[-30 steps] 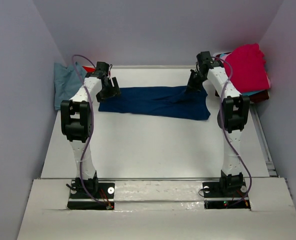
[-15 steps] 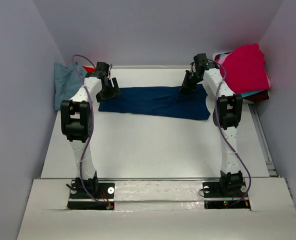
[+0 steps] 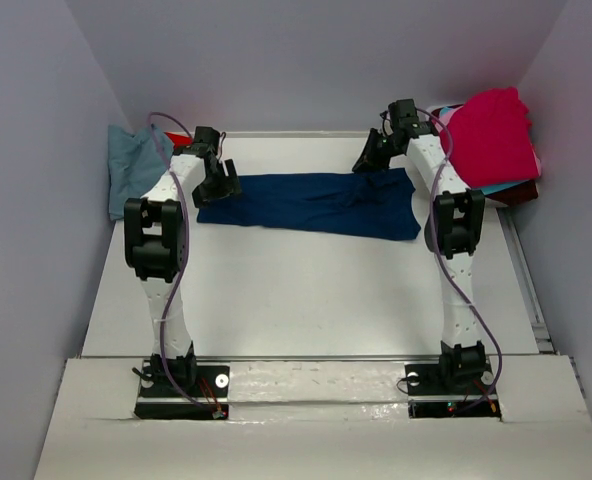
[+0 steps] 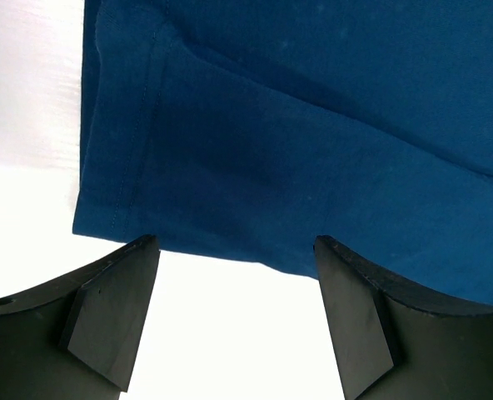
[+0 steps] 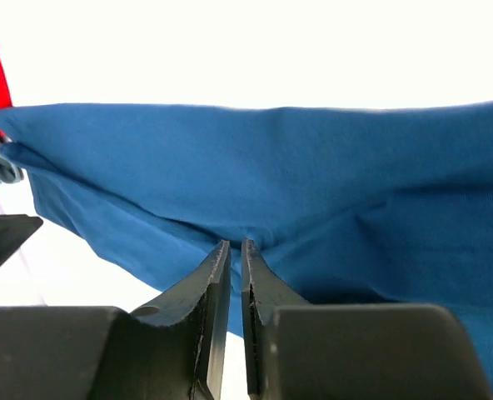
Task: Fold and stack the t-shirts
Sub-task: Fold the tshirt
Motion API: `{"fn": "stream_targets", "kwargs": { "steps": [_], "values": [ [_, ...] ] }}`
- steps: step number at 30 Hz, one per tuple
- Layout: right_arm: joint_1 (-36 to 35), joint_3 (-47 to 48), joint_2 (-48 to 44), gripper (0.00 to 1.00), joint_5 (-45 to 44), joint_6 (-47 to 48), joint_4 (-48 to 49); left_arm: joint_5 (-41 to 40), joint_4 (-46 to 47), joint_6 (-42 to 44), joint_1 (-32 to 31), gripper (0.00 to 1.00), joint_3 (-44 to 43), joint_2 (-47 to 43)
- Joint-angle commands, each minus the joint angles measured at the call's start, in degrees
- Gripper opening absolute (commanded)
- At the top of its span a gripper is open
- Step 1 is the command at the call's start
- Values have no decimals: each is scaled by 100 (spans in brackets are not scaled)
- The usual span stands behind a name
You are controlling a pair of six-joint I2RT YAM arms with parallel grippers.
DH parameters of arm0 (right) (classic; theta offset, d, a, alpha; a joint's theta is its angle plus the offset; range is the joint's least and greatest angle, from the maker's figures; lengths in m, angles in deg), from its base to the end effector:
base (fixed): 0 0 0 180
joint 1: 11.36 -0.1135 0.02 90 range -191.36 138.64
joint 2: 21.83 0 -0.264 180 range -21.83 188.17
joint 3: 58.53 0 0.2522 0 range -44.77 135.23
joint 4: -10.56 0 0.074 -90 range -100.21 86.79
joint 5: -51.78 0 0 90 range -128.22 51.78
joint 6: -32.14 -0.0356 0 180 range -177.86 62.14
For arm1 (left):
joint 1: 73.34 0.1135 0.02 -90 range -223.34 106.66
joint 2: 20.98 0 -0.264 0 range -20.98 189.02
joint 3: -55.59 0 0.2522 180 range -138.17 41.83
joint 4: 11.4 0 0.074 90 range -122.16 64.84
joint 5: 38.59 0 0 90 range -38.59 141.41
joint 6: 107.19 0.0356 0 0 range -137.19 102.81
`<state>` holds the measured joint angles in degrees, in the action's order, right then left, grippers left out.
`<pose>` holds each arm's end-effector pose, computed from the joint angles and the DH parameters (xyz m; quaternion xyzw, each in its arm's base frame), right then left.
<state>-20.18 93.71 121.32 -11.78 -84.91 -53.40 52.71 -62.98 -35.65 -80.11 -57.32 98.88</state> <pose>0.5324 0.0986 0.2251 0.0789 0.9273 0.2979 0.2124 0.4557 -0.0549 0.2185 -0.0950 0.9578 -0.0699 0.2622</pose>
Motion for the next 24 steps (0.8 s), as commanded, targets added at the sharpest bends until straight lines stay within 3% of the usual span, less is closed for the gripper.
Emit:
{"fn": "stream_targets", "kwargs": {
  "steps": [1, 10, 13, 17, 24],
  "values": [
    [3, 285, 125, 17, 169, -90, 536, -77, -155, 79, -9, 86, -236, -76],
    [3, 400, 135, 22, 47, -64, 485, -77, -199, 88, -9, 86, -183, -155],
    [3, -47, -417, 30, -331, 76, 396, -77, -173, 97, -9, 86, -157, -164],
    [3, -908, -1025, 50, -858, 243, 388, -60, -138, 88, -9, 86, -192, -76],
    [3, -1920, -1904, 54, -1526, 262, 423, 19, -102, 53, -62, 86, -271, 38]
  ]
}}
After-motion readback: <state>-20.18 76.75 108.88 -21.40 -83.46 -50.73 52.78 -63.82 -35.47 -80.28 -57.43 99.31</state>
